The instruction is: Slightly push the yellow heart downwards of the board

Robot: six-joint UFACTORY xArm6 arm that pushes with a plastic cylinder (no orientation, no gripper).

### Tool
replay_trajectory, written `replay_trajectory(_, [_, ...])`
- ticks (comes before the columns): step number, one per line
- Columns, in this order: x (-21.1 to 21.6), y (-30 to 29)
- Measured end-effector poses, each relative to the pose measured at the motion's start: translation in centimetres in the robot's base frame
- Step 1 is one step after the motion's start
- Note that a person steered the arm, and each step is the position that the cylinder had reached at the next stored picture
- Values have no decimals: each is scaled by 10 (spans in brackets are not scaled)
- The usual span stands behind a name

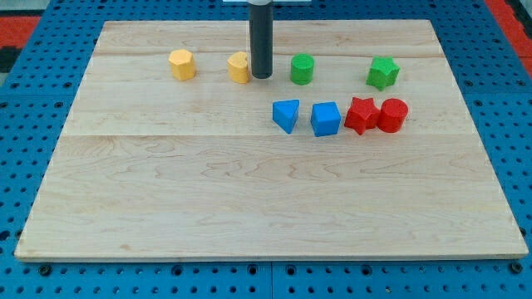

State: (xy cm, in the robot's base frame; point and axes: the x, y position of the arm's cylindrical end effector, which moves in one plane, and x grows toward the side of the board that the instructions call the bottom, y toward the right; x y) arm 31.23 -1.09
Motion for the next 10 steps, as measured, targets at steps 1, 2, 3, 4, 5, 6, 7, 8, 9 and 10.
replay_trajectory(1, [-15, -4])
replay_trajectory(2, [-18, -40])
replay_trajectory(3, [-19, -58])
replay_trajectory(4, [-29, -51])
replay_trajectory(5, [-36, -55])
replay_trajectory(6, [-36, -67])
replay_trajectory(7, [-36, -73])
replay_trajectory(8, [-35, -72])
replay_trajectory(9, [-32, -73])
replay_trajectory(10, [-17, -95])
